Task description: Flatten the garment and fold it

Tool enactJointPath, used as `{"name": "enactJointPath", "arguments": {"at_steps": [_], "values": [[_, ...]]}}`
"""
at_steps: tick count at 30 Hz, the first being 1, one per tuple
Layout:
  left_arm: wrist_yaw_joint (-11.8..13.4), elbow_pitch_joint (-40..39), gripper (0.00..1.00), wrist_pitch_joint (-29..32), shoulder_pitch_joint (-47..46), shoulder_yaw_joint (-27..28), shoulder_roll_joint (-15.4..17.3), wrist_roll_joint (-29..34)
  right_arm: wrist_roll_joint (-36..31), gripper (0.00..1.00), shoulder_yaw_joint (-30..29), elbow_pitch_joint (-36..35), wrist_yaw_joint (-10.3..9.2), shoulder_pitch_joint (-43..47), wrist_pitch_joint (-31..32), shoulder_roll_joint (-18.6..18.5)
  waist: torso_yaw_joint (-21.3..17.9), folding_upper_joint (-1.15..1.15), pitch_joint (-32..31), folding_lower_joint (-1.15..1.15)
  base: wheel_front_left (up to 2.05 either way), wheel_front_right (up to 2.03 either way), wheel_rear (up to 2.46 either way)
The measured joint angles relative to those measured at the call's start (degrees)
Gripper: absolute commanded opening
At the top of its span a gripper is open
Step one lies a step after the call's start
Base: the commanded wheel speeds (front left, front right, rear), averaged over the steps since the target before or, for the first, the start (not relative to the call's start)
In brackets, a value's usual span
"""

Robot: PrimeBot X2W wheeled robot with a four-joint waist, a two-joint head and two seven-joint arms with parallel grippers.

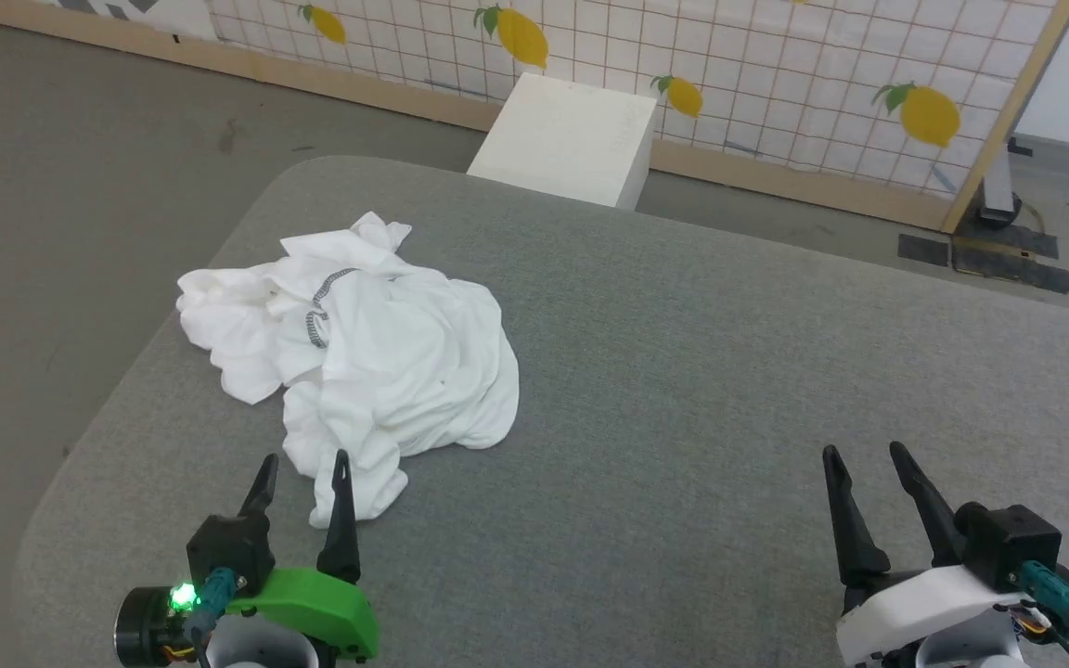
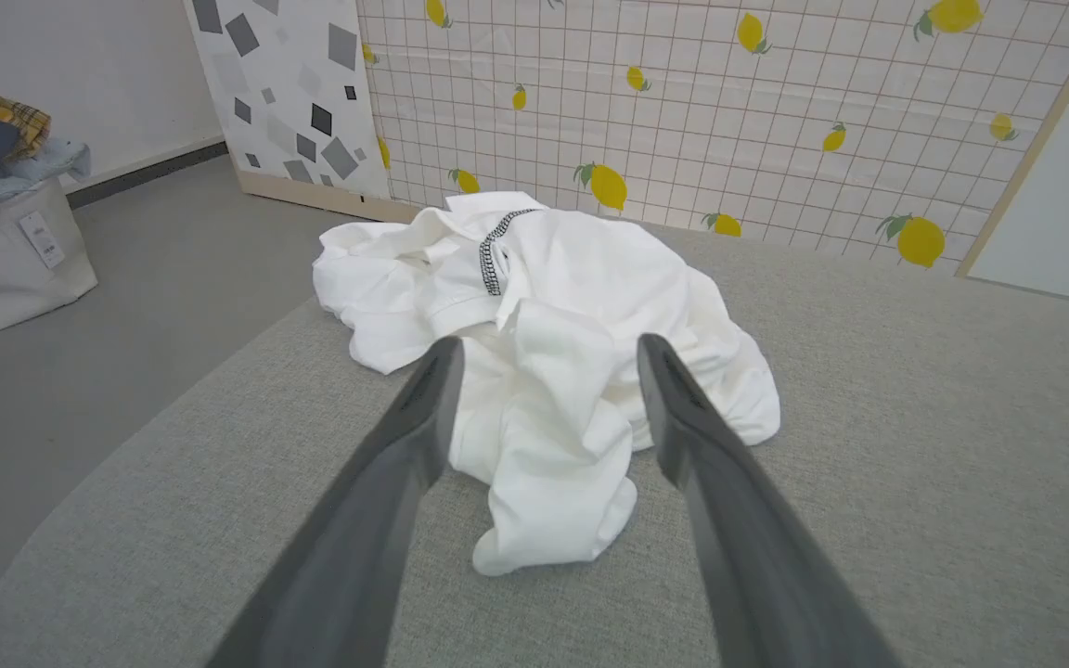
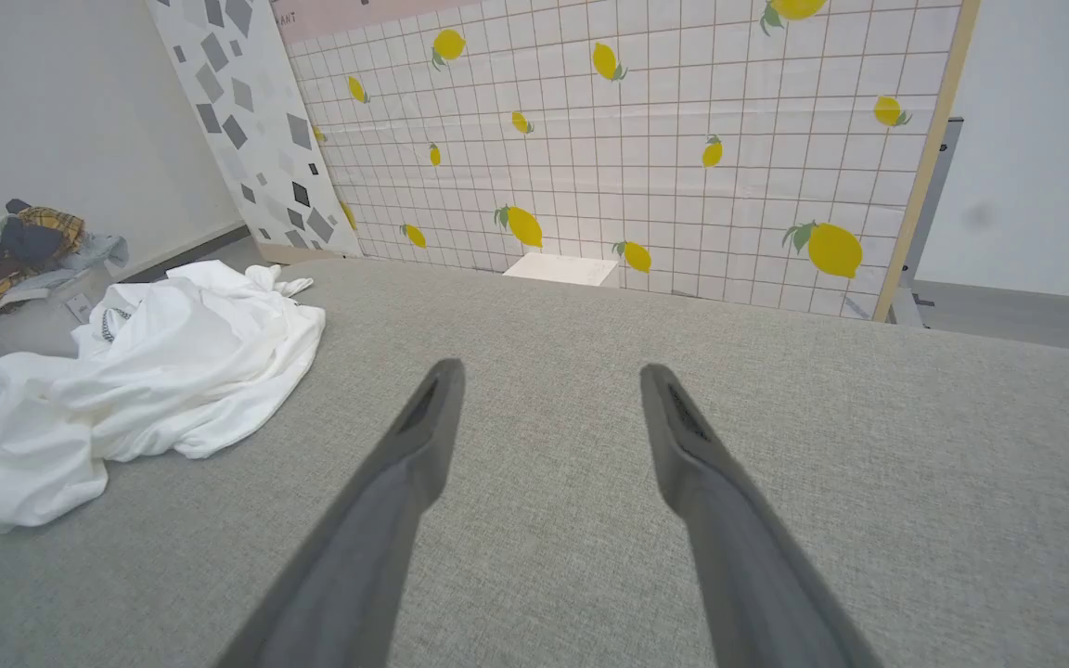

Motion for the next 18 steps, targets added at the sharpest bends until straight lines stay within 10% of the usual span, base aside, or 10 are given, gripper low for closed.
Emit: {"name": "enactJointPath", "arguments": {"at_steps": [18], "values": [[0.38,1.47,1.00,-2.32,0.07,-0.46,0.00,-0.48,0.59,1.00,0.35,2.00,0.00,0.00,-2.35,0.02,4.12,0.00,-0.07,0.00,0.00,0.00,0.00]]}}
